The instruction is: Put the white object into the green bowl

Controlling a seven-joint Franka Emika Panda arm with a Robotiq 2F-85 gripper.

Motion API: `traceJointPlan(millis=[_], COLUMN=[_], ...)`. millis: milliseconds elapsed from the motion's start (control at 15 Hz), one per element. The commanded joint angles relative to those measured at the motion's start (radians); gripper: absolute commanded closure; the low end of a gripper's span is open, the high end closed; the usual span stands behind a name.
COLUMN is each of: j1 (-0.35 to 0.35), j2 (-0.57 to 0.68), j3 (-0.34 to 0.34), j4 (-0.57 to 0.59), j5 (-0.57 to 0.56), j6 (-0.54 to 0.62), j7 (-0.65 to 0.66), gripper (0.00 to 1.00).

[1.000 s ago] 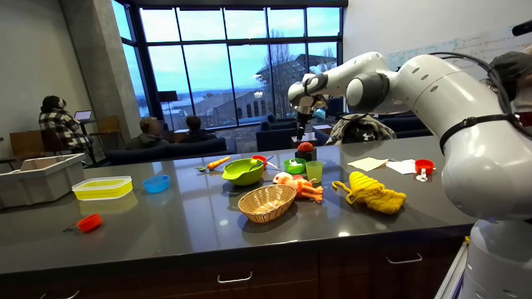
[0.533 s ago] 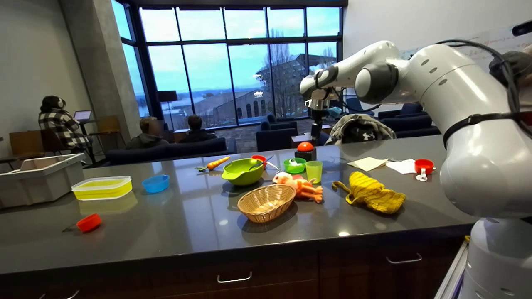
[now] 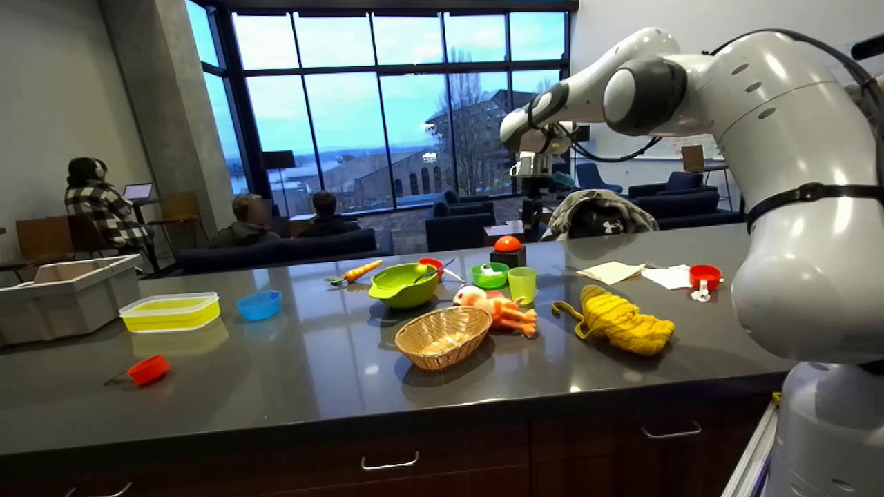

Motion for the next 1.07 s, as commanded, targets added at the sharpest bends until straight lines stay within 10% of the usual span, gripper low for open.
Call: traceJointPlan(millis=[0,533,1000], j1=[0.010,0.104,0.164], j2=[-0.191,-0.376,-0.321], j3=[-0.023,-0.116,-0.156], j4=[-0.242,-0.634,-0.688], j5=[0.002,0.139,0.170], j6=[0.085,0.353,0.431], j7=[0.122,0.324,0.385], gripper=[0.00,0.00,0.00])
